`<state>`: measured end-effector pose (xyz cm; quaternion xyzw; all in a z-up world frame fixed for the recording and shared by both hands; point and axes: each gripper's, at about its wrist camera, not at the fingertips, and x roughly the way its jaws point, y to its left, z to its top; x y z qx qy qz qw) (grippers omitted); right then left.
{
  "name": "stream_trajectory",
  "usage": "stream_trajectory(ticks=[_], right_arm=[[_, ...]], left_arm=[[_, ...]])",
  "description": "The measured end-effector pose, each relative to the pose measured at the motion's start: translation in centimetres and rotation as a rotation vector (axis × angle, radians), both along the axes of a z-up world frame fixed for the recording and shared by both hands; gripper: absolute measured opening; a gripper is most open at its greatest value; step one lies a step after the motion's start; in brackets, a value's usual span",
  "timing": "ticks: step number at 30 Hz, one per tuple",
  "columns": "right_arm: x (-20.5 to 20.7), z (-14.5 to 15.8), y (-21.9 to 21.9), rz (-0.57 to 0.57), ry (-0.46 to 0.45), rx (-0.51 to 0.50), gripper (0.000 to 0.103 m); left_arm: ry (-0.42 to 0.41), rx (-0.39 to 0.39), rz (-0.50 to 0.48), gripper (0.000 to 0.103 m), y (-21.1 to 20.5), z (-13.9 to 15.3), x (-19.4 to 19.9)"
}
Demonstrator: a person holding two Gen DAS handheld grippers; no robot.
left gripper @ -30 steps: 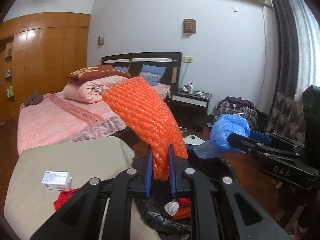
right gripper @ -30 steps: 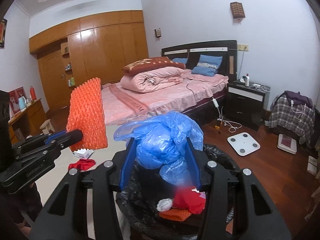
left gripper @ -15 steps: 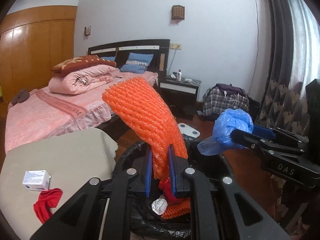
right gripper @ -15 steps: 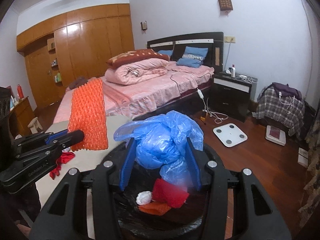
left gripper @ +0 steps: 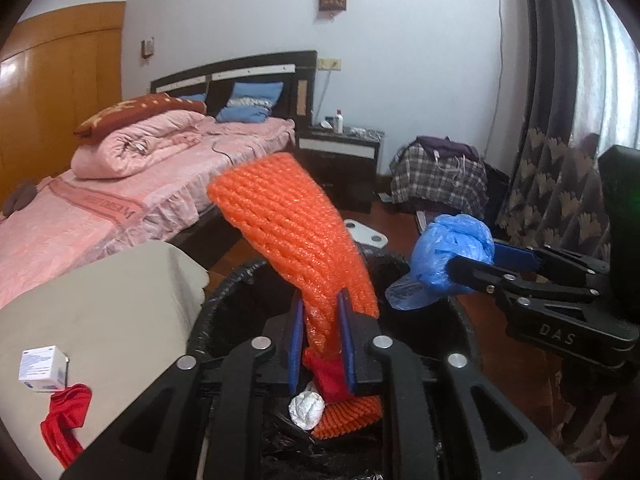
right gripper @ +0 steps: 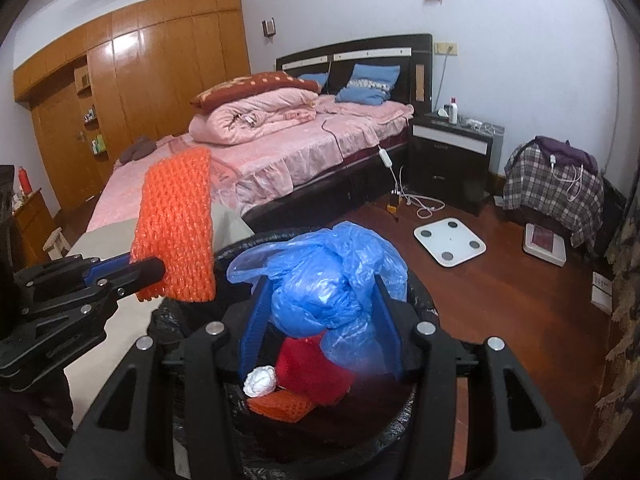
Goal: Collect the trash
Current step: 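Carry the orange mesh sleeve and blue gloves over the bin and release both, then move both tools back toward the table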
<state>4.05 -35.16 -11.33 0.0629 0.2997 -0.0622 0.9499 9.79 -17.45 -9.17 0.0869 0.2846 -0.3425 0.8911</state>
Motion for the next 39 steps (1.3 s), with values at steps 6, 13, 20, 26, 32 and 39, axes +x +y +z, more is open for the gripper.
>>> stream_trajectory(ticks=[6,13,20,26,32,39], right_arm=[[0.4,-0.5,-0.3,-0.019,0.013,-0.018,0.073],[-0.7,0.5,0.6,-0.044,-0.032,-0.043,0.098],[-1.0,2.4,3.9,0.016,-0.077,-0.015,0.098],[-0.1,3.4,8.4,0.098,-0.096,0.024,0.098],[2.1,3.6,14.3,0.223,-0.083,0.036,0.098],[5.1,2.8,20.4,0.314,-0.06,0.025,0.098]], left_arm=[[0.011,0.003,0.017,0.053,1.0,-0.6,0.6],[-0.016,-0.016,0.133,0.088,4.6,0.0,0.5],[-0.065,-0.006,0.242,0.097,9.5,1.5,-1.0],[-0.084,-0.006,0.357,0.097,14.9,2.2,-2.3],[-0.075,-0.007,0.514,0.097,21.1,1.8,-2.7],[-0.085,0.043,0.675,0.097,27.6,0.2,-2.3]])
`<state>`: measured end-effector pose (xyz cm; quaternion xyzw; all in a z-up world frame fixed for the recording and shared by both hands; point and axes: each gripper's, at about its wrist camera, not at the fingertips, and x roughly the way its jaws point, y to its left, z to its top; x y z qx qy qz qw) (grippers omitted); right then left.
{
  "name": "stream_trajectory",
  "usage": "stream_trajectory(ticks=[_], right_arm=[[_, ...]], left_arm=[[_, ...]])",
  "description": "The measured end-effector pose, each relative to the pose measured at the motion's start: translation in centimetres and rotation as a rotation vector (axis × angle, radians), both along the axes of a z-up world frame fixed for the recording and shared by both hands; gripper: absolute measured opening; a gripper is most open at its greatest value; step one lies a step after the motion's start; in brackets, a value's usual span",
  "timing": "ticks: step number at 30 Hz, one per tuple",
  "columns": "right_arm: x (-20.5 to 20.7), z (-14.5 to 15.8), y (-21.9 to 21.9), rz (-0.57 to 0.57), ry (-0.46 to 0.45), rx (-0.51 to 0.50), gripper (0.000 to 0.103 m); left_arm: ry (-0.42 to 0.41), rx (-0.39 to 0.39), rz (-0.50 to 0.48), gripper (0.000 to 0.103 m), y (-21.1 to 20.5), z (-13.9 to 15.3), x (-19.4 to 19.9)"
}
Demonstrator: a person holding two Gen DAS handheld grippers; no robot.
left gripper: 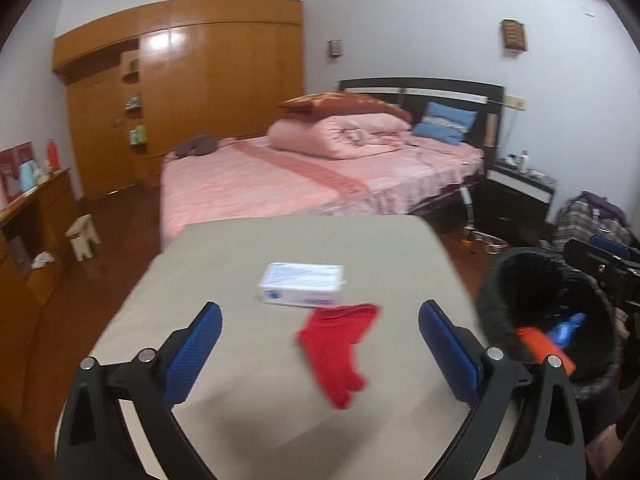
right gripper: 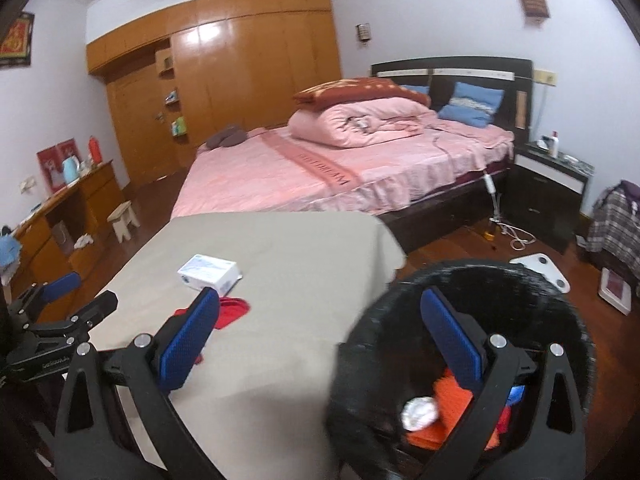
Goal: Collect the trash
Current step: 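Move both tools back toward the table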
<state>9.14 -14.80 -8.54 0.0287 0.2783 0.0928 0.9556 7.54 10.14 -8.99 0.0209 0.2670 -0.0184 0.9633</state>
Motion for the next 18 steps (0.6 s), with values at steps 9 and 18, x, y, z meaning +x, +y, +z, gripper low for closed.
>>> stream_trajectory(ticks=[9,18], right_arm=[[4.0,-3.0,7.5,0.076,0.047,-0.001,0.098],[7.3,-7.4,12.7,0.111,0.138,-0.022,0.098]], left_arm=[[0.037,0.005,0.093,0.097,6.0,-2.7,1.4],[0.074,-0.004,0.143,0.097,10.0,-5.2,3.0]])
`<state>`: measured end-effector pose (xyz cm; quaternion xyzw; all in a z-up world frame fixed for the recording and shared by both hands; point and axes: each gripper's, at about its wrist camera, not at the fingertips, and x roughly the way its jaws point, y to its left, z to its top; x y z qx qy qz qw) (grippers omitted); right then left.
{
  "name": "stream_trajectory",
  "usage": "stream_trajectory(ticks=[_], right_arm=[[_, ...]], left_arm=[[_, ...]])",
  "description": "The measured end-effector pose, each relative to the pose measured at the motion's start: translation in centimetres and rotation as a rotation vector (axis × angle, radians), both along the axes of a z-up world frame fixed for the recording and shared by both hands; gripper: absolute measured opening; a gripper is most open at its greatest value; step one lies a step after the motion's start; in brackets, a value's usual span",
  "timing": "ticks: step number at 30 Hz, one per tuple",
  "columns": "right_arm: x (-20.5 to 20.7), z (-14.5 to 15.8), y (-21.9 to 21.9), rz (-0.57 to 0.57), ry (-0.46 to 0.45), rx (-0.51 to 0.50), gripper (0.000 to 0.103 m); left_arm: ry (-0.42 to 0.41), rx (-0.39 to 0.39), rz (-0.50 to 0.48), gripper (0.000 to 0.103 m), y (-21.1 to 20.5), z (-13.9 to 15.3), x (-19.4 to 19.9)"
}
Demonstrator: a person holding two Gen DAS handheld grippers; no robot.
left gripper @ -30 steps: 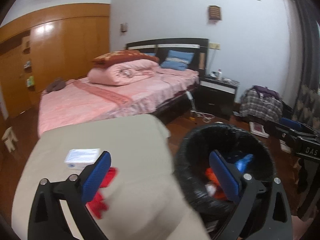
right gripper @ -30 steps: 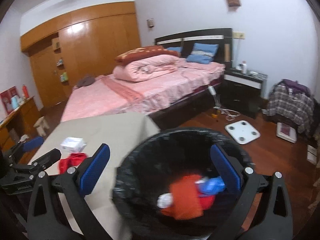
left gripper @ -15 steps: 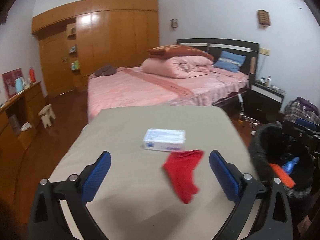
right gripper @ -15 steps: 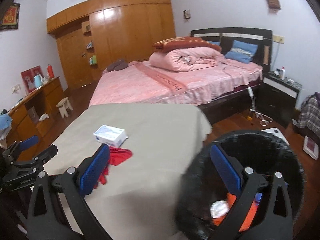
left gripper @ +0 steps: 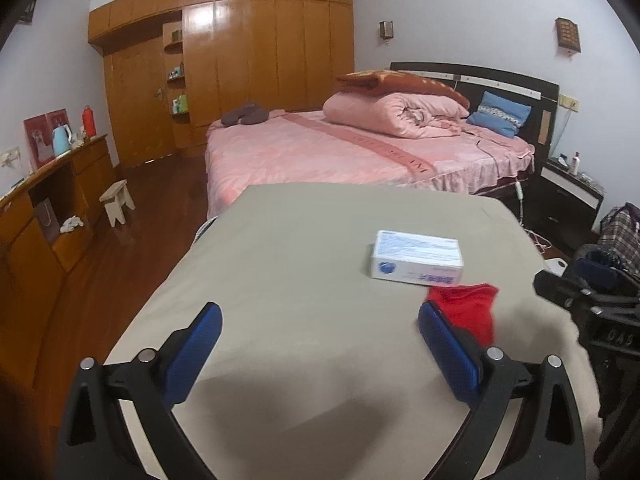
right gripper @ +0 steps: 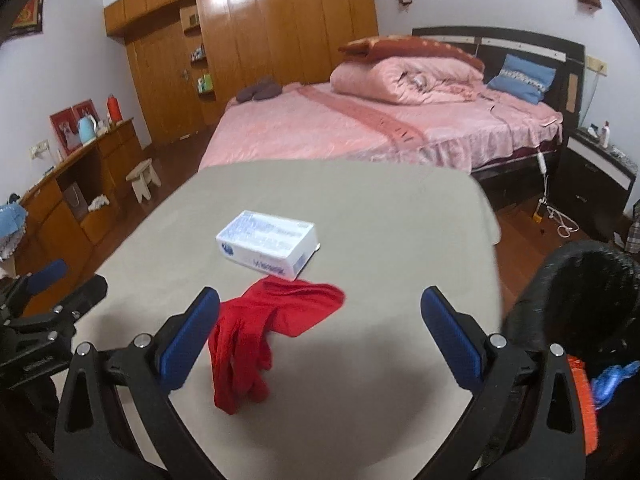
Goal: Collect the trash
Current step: 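Move both tools back toward the table, then grasp the red cloth with the right tool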
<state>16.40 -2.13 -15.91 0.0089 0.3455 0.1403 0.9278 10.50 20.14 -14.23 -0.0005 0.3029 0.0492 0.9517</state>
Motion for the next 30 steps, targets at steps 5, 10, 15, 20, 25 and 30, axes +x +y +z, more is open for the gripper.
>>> stream_trajectory(ticks=[5,10,15,20,25,30], right_arm=[[1.5,-2.5,2.0,0.003,0.065,-0.008,0.098],[2.7,-4.3,3.3,0.01,0.114,-0.032,0.098],[3.7,-5.6,4.3,0.014,0.157,-0.04,0.098],[4.1,-6.5,5.4,0.032,0.189,-0.062,0.097],[4.0,-6.6,6.2,0.075,0.204,-0.067,0.073],[3.8,-6.5,6.5,0.144,0.22,-0.024,0.04]], left_arm=[[0.022,0.009,0.003,0.097,0.9,-0.9,0.9],[0.036,0.017,0.009,0.097,1.8,-1.6,1.3],[0.05,0.008,0.025,0.097,2.9,-2.3,1.5],[0.055,-0.003,0.037,0.097,4.0,-2.7,1.5],[0.06,-0.015,0.045,0.097,4.5,-3.0,1.6],[0.062,-0.018,0.043,0.097,4.7,-3.1,1.7]])
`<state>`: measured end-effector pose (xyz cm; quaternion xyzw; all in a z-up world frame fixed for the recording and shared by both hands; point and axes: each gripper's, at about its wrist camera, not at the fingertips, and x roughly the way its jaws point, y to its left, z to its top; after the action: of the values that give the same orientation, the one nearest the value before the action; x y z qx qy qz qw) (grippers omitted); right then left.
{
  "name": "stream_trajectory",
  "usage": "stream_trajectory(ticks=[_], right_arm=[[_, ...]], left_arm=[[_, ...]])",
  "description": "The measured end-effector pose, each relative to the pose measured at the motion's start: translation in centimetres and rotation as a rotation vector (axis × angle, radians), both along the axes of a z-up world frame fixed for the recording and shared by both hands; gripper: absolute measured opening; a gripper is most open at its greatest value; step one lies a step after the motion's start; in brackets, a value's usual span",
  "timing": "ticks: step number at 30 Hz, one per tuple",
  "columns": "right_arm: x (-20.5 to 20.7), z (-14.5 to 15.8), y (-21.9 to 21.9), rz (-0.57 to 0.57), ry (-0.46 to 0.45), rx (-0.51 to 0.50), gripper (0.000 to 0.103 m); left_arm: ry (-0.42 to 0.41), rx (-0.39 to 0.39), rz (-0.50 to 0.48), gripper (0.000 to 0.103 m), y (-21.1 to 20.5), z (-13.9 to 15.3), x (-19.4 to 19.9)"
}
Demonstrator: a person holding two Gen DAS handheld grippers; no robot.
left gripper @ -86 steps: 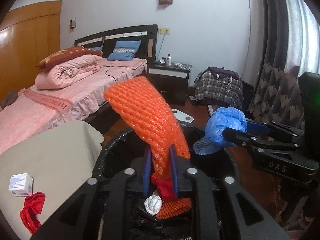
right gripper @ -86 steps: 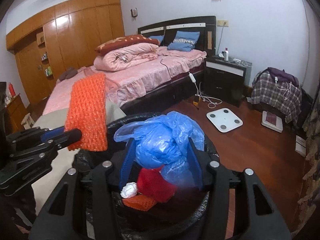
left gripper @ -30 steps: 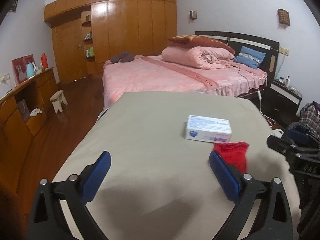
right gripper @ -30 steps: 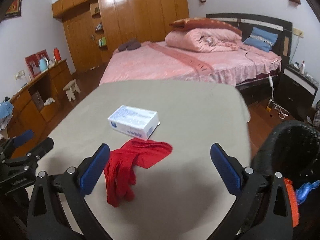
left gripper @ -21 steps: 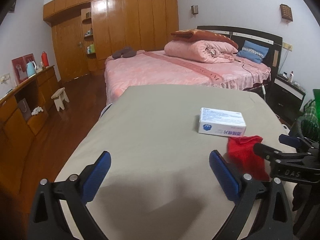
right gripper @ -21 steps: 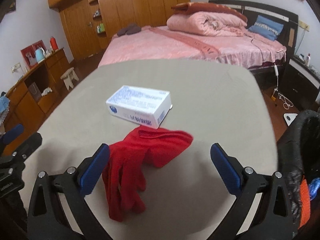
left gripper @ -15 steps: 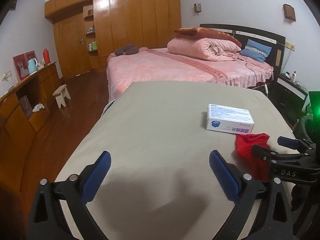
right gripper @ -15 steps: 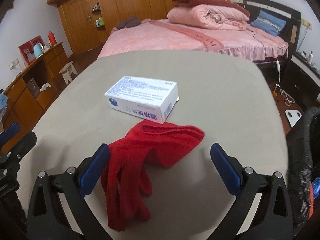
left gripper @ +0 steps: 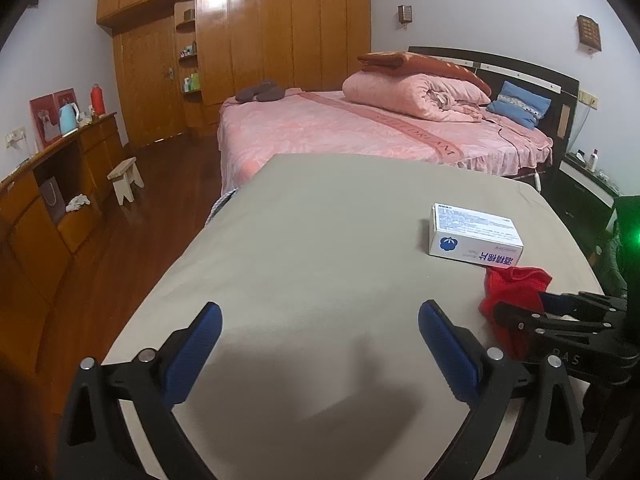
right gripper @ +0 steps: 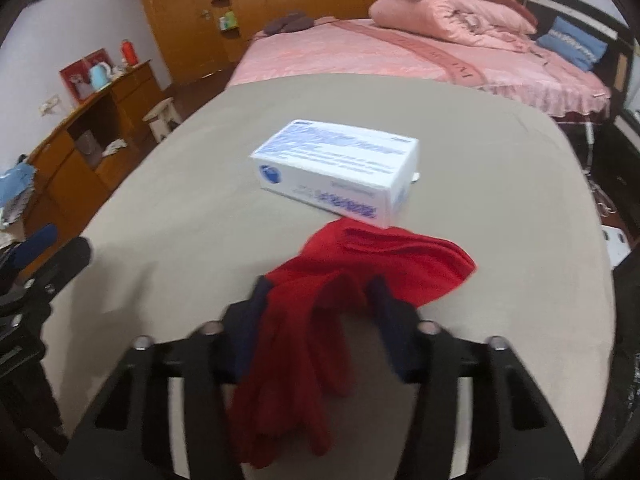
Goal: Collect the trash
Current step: 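Grasp the red cloth with the right tool, then grasp the white medicine box with the left tool while the right tool holds the red cloth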
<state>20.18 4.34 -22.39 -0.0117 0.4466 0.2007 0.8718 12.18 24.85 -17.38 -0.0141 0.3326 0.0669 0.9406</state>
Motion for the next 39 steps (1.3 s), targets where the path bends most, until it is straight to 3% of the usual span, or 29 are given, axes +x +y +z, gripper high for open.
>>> stream_trajectory(ticks=[3,6,16,23,32,39], right_arm=[[-0.2,0.1,0.0,0.033,0.018,0.036,0.017],[-0.4,0.3,-0.2,0.05,0.023,0.053,0.011],[-0.9,3.0,-3.6,0.019,-0.002,0.108,0.01],[-0.5,5.3,-8.4,-0.066,-0.051,0.124,0.01],[1.9,5.5,-12.5,-0.14,-0.068,0.12,0.01],[3.0,4.7,-13.2,-0.143,-0.057,0.124,0.01]], left_arm=[[0.002,-0.001,0.0,0.097,-0.1,0.0,0.1],[0.002,-0.007,-0.002,0.097,-0.4,0.1,0.2],[-0.006,-0.015,-0.052,0.096,-3.4,0.5,1.4],[-0.009,-0.027,-0.1,0.096,-6.5,0.6,3.6],[0.005,-0.038,-0.167,0.096,-11.8,0.0,7.9],[0.05,-0.068,-0.157,0.096,-14.3,-1.5,10.9]])
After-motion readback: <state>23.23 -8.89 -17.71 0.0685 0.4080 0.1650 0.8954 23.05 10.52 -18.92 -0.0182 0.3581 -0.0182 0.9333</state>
